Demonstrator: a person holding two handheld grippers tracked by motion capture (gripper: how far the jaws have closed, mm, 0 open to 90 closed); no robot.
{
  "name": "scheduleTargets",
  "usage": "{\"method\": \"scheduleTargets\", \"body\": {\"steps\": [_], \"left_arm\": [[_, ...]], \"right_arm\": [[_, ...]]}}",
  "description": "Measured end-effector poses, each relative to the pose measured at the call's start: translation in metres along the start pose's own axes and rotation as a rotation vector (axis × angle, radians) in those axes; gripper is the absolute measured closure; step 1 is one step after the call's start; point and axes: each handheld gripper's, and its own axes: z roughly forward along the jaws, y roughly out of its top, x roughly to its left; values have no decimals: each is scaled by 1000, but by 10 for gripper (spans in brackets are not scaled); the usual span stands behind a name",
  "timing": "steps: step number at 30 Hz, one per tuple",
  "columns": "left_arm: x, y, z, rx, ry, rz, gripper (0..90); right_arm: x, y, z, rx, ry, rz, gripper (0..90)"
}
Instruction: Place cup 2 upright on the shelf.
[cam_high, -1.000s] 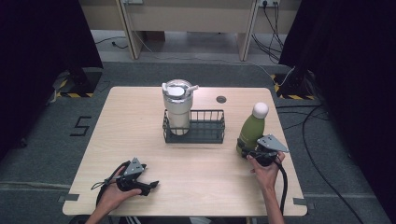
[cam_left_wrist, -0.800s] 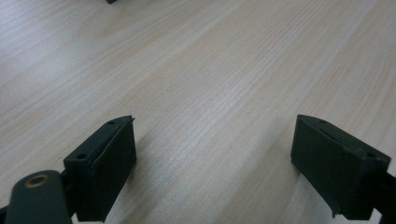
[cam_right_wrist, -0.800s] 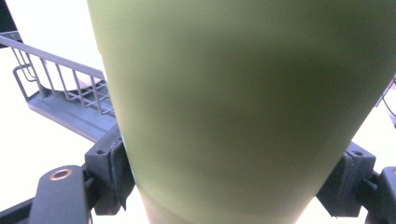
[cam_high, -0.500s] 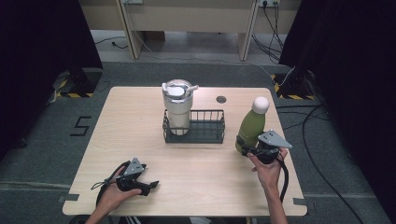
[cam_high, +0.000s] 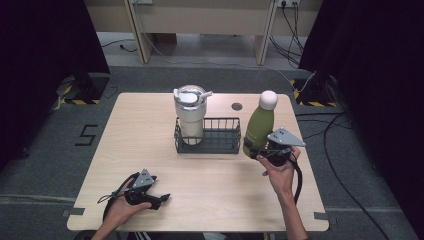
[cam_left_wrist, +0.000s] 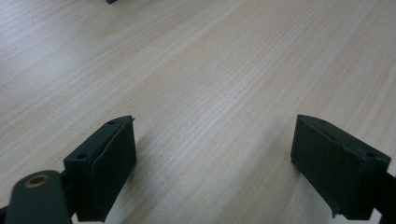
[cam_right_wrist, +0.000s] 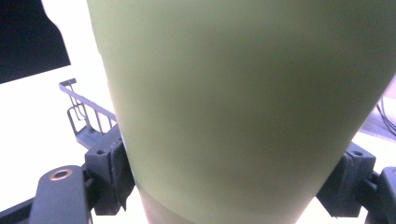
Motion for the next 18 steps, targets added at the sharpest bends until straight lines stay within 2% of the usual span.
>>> {"method": "scheduleTargets", "body": {"steps": [9, 14, 18], "left_arm": [[0, 0, 0, 0, 0, 0, 134], [0, 0, 0, 0, 0, 0, 135], [0, 0, 0, 0, -1, 3, 135]], "right_arm": [[11, 27, 18, 8, 39, -22, 208], [16, 37, 33, -1, 73, -6, 209], [18, 43, 45, -11, 78, -3, 209]]}}
